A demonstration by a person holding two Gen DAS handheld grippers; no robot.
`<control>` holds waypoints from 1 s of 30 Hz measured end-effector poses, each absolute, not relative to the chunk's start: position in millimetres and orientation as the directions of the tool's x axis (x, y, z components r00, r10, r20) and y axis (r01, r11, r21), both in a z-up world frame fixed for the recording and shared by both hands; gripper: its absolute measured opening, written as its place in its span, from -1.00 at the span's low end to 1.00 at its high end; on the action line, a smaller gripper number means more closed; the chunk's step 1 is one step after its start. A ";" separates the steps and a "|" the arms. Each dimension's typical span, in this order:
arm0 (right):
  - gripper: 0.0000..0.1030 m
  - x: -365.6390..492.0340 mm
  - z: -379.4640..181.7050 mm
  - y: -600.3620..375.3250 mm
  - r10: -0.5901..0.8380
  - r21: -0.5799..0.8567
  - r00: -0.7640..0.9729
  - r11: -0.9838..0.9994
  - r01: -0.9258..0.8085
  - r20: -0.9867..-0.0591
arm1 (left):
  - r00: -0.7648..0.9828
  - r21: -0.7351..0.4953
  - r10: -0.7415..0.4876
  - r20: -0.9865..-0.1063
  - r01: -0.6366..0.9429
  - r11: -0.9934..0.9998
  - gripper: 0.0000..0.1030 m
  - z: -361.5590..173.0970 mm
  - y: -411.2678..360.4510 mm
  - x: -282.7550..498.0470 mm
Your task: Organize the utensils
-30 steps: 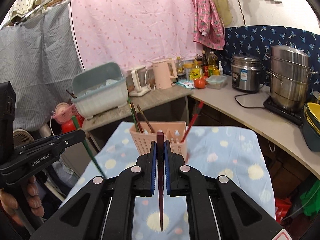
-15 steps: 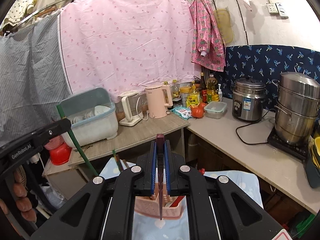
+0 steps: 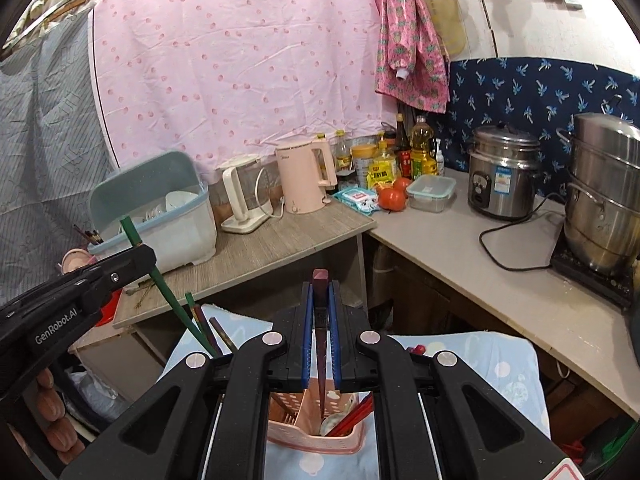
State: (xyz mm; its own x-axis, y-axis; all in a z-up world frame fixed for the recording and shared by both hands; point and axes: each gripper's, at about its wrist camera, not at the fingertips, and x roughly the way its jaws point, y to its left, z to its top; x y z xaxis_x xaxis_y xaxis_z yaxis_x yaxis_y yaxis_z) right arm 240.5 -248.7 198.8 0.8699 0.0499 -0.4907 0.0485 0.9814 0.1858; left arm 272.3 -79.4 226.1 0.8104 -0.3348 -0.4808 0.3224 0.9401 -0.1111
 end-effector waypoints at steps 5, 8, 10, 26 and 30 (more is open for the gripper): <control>-0.86 248.3 176.3 -245.2 0.057 0.194 0.848 0.979 0.055 -0.526 | 0.793 -0.107 -0.326 -0.514 0.318 0.942 -0.86 204.3 -84.2 282.9; -0.86 250.0 165.4 -244.8 0.044 0.188 0.838 0.980 0.070 -0.544 | 0.795 -0.094 -0.305 -0.525 0.302 0.949 -0.85 192.3 -85.0 286.8; -0.72 249.8 161.0 -246.9 0.034 0.190 0.837 0.978 0.084 -0.546 | 0.797 -0.095 -0.292 -0.529 0.287 0.953 -0.68 186.7 -82.8 288.4; -0.32 229.4 161.6 -247.6 0.010 0.180 0.849 0.978 0.100 -0.529 | 0.791 -0.087 -0.251 -0.558 0.245 0.966 -0.26 168.9 -74.8 278.1; -0.32 217.5 162.4 -243.8 0.015 0.178 0.849 0.980 0.093 -0.528 | 0.786 -0.087 -0.248 -0.566 0.242 0.966 -0.26 166.0 -73.6 267.1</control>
